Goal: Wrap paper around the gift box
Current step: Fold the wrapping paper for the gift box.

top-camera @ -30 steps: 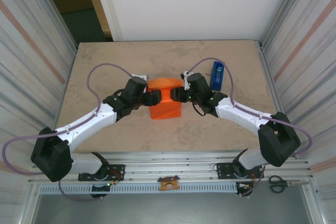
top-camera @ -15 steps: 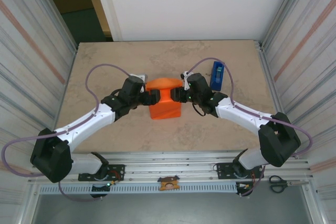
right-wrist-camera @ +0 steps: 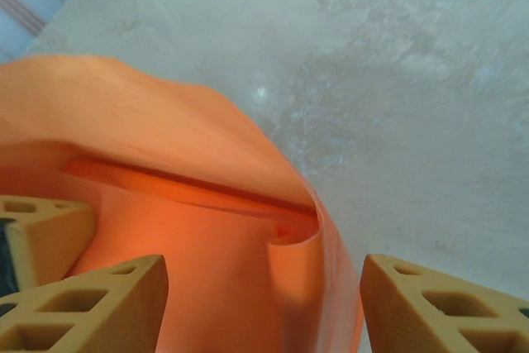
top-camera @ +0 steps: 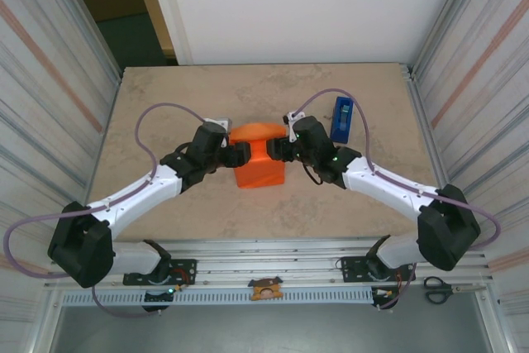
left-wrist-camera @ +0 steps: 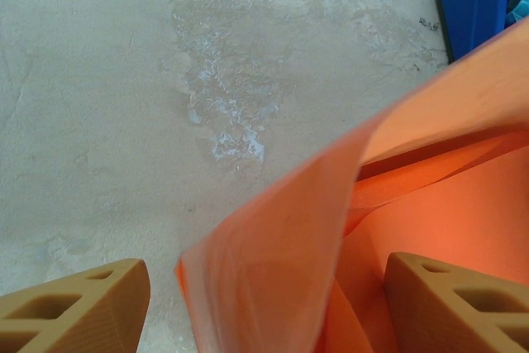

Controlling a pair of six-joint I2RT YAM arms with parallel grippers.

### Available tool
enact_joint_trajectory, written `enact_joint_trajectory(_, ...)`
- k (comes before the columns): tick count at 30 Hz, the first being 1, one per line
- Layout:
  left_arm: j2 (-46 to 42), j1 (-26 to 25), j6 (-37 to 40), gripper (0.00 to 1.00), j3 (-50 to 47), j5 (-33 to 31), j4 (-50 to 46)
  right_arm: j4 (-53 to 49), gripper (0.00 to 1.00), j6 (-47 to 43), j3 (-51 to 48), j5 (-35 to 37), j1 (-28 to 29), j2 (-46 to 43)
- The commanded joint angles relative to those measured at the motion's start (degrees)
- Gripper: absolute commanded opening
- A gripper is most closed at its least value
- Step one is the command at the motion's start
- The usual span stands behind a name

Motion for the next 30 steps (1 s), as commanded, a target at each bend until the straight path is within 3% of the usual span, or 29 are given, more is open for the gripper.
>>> enact_joint_trajectory(1, 0.5, 0.3, -0.7, 0.75, -1.6, -0.2, -2.9, 2.3, 0.62, -1.7, -3.6, 6.5, 0.4, -2.3)
enact_joint_trajectory(3, 0.7, 0.3, -0.7, 0.75, -1.5, 0.6, -2.4, 6.6, 0.62, -2.2, -6.0, 6.3, 0.3, -1.8)
enact_joint_trajectory(11, -0.1, 0.3, -0.8, 0.75, -1.0, 0.3, -2.8, 12.5, 0.45, 0.5, -9.2, 6.9, 1.6, 3.4)
enact_joint_trajectory(17, 0.3, 0.3, -0.3, 0.75, -0.7, -0.1, -3.7, 9.5, 0.43, -2.8, -8.1, 8.1, 2.1, -1.3)
enact_joint_trajectory(21, 0.9, 0.2, -0.5, 0.74, -0.5, 0.2, -3.8, 8.5, 0.35, -5.6, -7.3, 7.3, 1.2, -1.9)
enact_joint_trajectory(26, 0.4, 0.3, -0.7, 0.73, -1.3, -0.2, -3.0, 12.0, 0.26, -2.7, -8.8, 5.0, 0.7, 0.6)
enact_joint_trajectory(30, 0.7, 0.2, -0.8, 0.74, -0.8, -0.3, -3.6, 11.8, 0.21, -2.9, -8.1, 8.8, 2.8, 1.5)
